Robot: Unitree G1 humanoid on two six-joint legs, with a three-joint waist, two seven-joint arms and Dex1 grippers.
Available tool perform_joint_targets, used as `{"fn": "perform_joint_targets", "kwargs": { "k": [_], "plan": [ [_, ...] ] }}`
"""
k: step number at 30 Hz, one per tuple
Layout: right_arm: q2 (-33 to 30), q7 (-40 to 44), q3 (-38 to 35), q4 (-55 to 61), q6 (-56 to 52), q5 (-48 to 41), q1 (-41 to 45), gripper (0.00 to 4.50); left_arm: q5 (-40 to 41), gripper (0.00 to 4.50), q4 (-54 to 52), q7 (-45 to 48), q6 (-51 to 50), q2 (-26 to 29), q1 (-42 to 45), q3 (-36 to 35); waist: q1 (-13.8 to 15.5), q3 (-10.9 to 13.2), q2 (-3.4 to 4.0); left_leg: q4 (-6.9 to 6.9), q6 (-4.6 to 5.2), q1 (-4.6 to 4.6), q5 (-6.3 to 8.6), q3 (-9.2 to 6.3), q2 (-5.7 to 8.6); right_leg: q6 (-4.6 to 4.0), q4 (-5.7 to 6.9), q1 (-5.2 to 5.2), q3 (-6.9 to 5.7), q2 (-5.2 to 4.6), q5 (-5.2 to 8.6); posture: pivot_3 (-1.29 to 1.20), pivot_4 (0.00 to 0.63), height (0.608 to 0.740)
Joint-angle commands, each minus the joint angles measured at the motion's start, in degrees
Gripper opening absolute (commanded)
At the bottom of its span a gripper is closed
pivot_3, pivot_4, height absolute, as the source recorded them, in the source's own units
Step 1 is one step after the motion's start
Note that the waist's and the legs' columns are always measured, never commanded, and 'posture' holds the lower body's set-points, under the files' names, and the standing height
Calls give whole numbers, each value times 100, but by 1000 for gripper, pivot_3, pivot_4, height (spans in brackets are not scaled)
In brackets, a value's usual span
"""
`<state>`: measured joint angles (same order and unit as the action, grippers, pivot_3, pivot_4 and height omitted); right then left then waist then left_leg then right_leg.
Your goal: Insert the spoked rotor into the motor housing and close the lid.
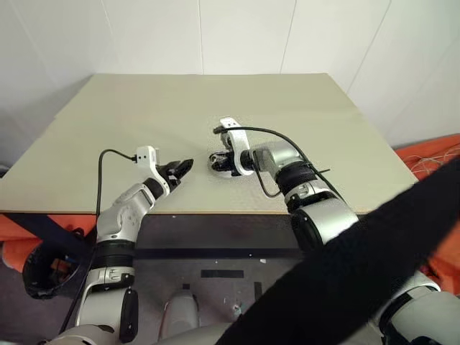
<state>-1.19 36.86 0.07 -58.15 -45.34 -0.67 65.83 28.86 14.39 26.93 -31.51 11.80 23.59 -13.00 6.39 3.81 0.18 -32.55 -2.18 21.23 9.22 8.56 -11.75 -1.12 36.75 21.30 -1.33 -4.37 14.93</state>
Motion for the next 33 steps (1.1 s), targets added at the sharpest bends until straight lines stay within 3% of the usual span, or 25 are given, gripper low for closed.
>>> {"fn": "perform_joint_targets", "kwargs": {
  "k": [1, 22, 30, 33],
  "plan": [
    [-200, -661, -124, -389, 46, 45, 78, 13, 49, 2985, -301, -22, 31, 15, 20, -9, 40, 2, 4, 4, 0, -11, 0, -2, 3, 1, -1, -7, 0, -5, 0, 0, 0, 740],
    [-205, -1422, -614, -815, 167, -540, 284, 13, 50, 2985, -363, -36, -15, -18, -35, 18, 96, 3, 4, 49, 0, -3, 1, -5, 58, 7, -58, -7, -4, -64, -1, 0, 0, 740],
    [-162, -1339, -569, -786, 35, -615, 376, 2582, 57, 2985, -374, -50, -26, -10, -37, -1, 100, 3, 3, 108, -6, 20, -3, 4, 85, 41, -129, 0, 0, -82, -25, 0, 0, 740],
    [-162, -1137, -545, -736, -91, -668, 463, 2582, 52, 2985, -358, -52, -21, -13, -25, -2, 113, 2, 2, 113, -7, 21, -4, 7, 84, 43, -117, -5, -1, -82, -27, 0, 0, 740]
  ]
}}
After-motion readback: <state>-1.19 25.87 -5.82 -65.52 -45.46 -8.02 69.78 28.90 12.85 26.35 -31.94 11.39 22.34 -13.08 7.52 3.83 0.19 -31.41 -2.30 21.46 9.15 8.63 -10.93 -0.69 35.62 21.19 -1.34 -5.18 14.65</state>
